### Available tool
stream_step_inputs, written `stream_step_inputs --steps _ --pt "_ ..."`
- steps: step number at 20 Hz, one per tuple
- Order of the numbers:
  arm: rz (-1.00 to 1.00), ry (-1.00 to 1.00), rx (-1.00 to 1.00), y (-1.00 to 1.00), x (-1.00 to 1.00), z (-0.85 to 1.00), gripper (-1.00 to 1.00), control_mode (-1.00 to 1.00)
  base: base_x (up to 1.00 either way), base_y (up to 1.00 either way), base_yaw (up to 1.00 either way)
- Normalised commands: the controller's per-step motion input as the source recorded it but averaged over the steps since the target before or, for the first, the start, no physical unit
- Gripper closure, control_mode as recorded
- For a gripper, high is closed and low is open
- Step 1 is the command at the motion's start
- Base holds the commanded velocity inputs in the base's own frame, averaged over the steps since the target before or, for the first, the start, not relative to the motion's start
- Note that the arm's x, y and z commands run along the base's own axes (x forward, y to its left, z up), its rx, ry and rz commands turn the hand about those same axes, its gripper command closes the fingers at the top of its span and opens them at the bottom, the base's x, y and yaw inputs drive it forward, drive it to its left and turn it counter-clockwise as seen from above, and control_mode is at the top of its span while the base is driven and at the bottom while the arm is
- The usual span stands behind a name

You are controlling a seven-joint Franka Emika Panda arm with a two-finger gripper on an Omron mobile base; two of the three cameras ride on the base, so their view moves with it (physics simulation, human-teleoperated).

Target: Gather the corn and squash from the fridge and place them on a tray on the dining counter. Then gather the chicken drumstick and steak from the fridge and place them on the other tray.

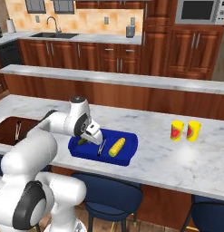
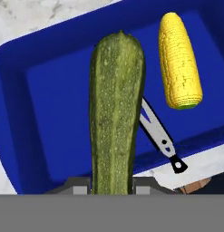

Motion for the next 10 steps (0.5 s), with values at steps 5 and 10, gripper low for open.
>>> stream_step_inputs --steps 5,10 --pt "0.00 0.01 0.00 0.00 0.49 -0.47 1.00 -1.00 0.00 0.00 0.00" --pt "0.00 0.00 0.00 0.00 0.37 -0.39 1.00 -1.00 0.00 0.00 0.00"
